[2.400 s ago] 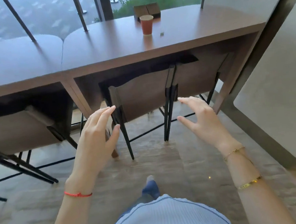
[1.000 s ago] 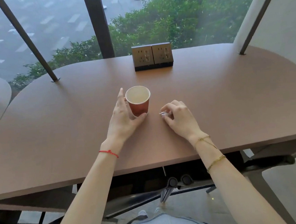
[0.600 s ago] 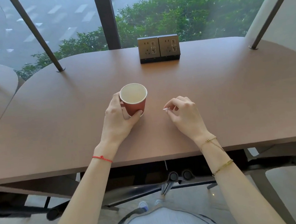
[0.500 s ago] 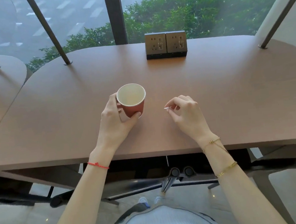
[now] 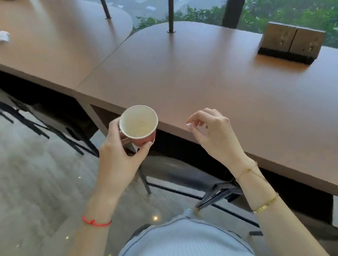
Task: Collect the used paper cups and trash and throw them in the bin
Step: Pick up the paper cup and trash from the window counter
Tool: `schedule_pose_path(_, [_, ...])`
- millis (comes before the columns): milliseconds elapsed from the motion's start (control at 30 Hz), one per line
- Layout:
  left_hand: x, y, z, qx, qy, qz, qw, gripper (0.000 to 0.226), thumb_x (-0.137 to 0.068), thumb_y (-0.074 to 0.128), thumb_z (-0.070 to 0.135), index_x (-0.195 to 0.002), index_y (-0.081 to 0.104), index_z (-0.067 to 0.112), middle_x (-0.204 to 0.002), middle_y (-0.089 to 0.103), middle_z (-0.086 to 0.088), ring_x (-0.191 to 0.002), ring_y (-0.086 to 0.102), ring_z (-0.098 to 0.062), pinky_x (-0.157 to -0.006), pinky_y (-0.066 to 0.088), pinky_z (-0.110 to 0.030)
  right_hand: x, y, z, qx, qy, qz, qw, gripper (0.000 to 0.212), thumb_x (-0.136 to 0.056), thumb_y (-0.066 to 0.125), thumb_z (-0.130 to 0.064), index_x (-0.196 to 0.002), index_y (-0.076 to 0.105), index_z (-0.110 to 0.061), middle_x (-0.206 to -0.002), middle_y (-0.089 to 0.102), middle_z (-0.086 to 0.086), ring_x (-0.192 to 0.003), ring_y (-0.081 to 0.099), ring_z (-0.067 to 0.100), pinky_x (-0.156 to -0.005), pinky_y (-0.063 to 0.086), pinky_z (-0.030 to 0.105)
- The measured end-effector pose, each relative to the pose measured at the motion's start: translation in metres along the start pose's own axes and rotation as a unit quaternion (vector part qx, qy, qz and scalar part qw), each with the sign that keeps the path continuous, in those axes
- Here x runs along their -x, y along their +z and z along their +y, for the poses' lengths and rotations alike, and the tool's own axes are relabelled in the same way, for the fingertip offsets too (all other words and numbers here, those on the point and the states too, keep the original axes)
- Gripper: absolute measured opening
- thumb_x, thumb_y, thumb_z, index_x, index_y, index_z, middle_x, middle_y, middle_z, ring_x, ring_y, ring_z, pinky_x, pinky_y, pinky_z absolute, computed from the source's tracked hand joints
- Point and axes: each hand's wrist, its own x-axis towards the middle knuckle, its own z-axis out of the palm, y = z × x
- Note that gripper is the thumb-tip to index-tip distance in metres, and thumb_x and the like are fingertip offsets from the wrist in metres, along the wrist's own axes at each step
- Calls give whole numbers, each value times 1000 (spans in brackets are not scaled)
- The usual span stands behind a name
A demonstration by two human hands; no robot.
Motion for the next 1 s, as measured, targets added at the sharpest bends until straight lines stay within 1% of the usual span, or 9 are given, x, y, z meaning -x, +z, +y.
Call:
schedule_pose_path(133, [45,-48,-30,-24,-55,74,995,74,-68,81,37,-129,42,25,-121,58,10,-105,58,-4,-81,42,-1,-7,42,-49,-25,-68,-62,995,8,-91,63,-19,-97,69,-18,-93,62,-7,-91,52,9,-78,40,11])
schedule_pose_path(233, [85,-88,-51,-37,-96,138,985,70,-69,81,36,-126,42,29,-112,56,20,-96,57,9,-77,39,1,-1,78,-92,-31,-122,-107,986,9,-92,61,-20,-98,68,-22,-95,62,-10,-92,53,8,-80,39,9])
schedule_pose_path(300, [113,-116,-67,-49,-129,173,975,69,-69,81,37,-126,42,29,-112,57,17,-94,57,11,-76,39,0,10,103,-123,-42,-151,-139,978,10,-91,61,-21,-99,67,-23,-94,60,-11,-91,52,7,-79,42,12])
schedule_pose_path(400, [162,-161,-90,-72,-175,227,955,69,-69,80,37,-125,42,30,-111,57,20,-93,57,12,-75,40,-1,32,142,-174,-65,-203,-180,960,10,-90,63,-20,-99,67,-22,-91,58,-12,-88,49,4,-77,37,9])
schedule_pose_path(500, [216,-207,-109,-96,-219,278,930,69,-69,82,34,-124,39,37,-108,52,36,-95,53,21,-73,36,2,58,179,-229,-84,-250,-229,937,10,-89,64,-19,-98,67,-20,-90,59,-10,-89,50,5,-77,36,9])
schedule_pose_path(567, [252,-235,-120,-106,-251,310,911,68,-69,82,35,-122,39,39,-108,50,41,-95,53,20,-72,36,1,77,203,-266,-102,-280,-256,919,10,-89,64,-18,-98,67,-20,-90,59,-9,-89,52,6,-78,39,12])
schedule_pose_path(733, [337,-294,-143,-136,-321,374,859,69,-70,81,34,-125,39,28,-113,58,13,-97,59,2,-74,41,-7,123,257,-355,-120,-358,-313,872,8,-89,64,-18,-96,68,-16,-86,60,-5,-87,54,12,-79,44,22])
schedule_pose_path(900, [402,-338,-160,-154,-379,446,796,68,-70,81,34,-124,41,23,-116,60,7,-101,62,-6,-77,45,-20,162,304,-435,-137,-425,-376,812,7,-90,63,-18,-95,68,-16,-85,60,-5,-86,53,10,-78,42,18])
schedule_pose_path(1000, [434,-361,-173,-176,-409,485,753,68,-70,82,33,-123,41,22,-115,59,8,-98,61,-7,-76,42,-17,184,338,-481,-140,-463,-407,774,7,-88,65,-15,-94,69,-16,-85,60,-6,-85,53,9,-78,41,18])
